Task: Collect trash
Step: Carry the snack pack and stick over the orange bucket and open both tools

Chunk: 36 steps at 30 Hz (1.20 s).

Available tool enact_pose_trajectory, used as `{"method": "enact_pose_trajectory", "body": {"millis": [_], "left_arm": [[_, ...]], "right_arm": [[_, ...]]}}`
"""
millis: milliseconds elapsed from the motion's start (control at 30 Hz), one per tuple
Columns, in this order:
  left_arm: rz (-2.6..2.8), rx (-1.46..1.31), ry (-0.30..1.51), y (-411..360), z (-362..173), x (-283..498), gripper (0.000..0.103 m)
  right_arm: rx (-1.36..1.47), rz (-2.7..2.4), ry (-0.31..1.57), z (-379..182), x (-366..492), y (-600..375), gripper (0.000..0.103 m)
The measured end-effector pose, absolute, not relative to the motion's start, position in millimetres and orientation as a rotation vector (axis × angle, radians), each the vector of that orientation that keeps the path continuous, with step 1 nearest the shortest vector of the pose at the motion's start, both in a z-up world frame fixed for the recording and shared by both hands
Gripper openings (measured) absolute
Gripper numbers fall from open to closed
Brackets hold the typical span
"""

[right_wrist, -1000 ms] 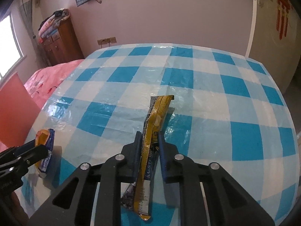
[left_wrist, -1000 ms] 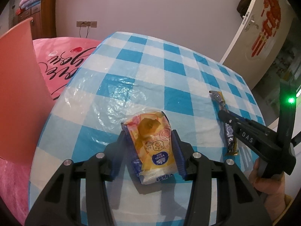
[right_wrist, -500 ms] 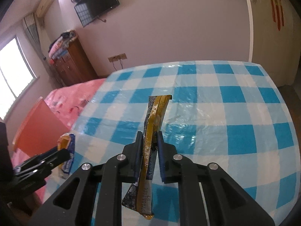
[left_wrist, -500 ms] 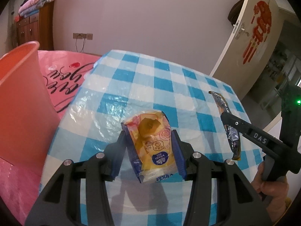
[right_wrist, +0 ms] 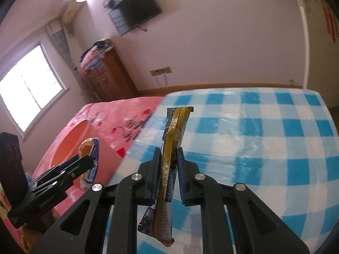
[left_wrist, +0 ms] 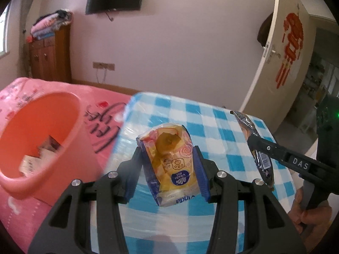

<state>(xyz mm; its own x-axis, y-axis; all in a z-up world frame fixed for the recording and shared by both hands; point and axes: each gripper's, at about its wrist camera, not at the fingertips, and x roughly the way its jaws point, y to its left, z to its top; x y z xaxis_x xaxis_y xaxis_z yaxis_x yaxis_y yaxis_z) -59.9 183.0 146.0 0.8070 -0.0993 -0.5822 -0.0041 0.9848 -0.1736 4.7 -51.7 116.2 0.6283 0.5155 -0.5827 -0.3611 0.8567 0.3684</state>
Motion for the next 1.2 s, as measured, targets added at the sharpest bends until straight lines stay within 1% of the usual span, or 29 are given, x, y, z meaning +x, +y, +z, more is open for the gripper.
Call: {"method": "enact_pose_trajectory", "body": {"millis": [467,867,1200], "left_arm": [[0.147,-0.182,0.549,277.7,180.9,-86.3,0.049],[0.263,-0.219,0.581,338.5,162.2,-84.4,0.049],[0.285,-0.248,0.606,359.1,148.0,-79.0,0.049]], "right_arm": [[0.119,0.747,0.71,165.6,6.1,76.5,0.016],[0.061,0.887,0.734,174.3,16.4,174.3,0.016],[0.052,0.926,0.761,165.5,27.9,210.5,0.016]]}}
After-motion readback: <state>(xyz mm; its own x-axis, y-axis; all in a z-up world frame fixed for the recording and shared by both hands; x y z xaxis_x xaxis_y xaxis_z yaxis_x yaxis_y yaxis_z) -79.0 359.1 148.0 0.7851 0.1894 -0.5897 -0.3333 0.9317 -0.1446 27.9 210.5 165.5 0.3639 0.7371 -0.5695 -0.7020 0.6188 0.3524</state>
